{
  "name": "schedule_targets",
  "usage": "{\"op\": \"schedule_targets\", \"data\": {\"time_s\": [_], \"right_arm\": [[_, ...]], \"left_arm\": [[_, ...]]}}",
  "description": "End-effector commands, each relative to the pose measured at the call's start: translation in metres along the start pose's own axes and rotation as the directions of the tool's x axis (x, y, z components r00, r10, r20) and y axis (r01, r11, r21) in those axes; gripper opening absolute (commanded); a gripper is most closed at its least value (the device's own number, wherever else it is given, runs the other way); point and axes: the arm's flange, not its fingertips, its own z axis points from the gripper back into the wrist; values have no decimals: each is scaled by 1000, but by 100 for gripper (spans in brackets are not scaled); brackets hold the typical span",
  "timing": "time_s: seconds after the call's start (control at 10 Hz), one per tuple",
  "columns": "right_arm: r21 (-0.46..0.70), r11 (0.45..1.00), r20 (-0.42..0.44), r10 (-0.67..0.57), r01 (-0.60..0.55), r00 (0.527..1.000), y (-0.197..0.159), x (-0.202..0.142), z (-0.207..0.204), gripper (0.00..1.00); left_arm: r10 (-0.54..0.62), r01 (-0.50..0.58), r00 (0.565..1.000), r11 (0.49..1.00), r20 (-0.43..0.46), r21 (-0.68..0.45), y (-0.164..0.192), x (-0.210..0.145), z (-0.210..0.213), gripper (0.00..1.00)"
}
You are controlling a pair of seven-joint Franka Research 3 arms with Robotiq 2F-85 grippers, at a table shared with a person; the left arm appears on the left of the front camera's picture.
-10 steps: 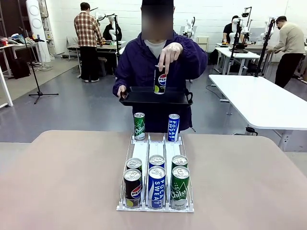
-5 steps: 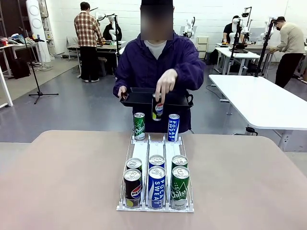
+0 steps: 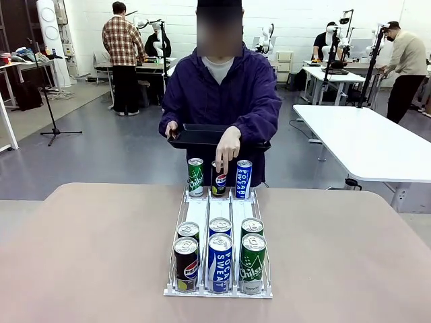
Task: Retrieve and hand over the desired beverage to the person.
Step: Pick up a can of the same type that the person held from the Automatic Can Dispenser.
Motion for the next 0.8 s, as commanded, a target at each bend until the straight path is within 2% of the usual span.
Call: {"op": "schedule_targets", "data": {"time_s": [0.0,0.7], "right_arm": [[8,1000,1,1,-1,1000,0,0,-1,100],[8,1000,1,1,-1,1000,0,0,-1,100]], "left_arm": [[-21,21,1000,1000,18,-10,2,1,2,100],[-21,21,1000,1000,18,-10,2,1,2,100]]}}
